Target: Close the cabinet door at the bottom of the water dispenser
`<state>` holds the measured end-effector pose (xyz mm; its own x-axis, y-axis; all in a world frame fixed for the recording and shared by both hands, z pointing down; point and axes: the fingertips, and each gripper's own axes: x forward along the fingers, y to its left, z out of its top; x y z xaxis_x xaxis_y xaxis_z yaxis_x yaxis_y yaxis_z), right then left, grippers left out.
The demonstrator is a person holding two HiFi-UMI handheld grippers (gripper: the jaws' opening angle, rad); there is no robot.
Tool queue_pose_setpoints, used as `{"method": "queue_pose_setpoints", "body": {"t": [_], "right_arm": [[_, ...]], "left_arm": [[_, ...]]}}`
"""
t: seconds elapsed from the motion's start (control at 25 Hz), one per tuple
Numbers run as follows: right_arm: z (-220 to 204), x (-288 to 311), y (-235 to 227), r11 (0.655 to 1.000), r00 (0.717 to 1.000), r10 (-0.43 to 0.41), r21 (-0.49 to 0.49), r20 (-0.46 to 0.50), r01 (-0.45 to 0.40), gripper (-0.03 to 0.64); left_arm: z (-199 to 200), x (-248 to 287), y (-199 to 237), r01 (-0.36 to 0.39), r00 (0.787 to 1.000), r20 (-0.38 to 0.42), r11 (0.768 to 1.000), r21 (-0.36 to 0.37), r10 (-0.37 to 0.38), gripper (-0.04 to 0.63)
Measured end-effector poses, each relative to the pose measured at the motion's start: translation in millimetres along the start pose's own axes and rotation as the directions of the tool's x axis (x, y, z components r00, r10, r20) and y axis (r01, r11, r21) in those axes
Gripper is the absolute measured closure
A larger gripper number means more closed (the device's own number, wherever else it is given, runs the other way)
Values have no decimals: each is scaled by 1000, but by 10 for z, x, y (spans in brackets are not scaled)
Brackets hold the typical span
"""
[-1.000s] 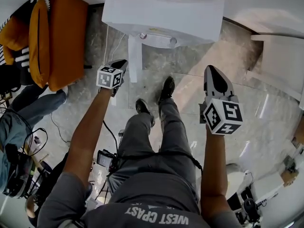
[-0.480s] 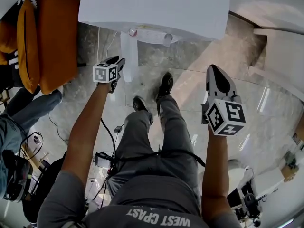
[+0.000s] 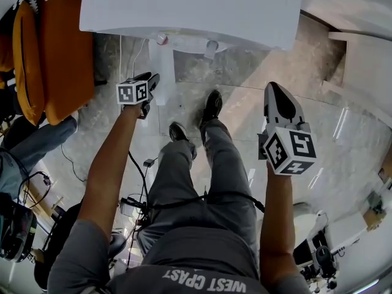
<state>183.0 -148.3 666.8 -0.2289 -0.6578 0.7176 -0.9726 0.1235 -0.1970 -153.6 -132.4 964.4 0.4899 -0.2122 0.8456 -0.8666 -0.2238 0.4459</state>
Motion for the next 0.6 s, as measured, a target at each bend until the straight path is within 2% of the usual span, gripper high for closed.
{"method": "queue_pose_setpoints", "body": {"t": [0.24,0.6], "right_arm": [[-57,-4,-66,1000,1000,-2,15,-3,2,586],[-99,2,-160,999,1000,-15,37,-10,15,586]], "left_arm": [[-13,35,-83,-3,1000,-1,1000,-10,3,448],[-40,184,-416,48,999,-12,997,65,-47,449]]}}
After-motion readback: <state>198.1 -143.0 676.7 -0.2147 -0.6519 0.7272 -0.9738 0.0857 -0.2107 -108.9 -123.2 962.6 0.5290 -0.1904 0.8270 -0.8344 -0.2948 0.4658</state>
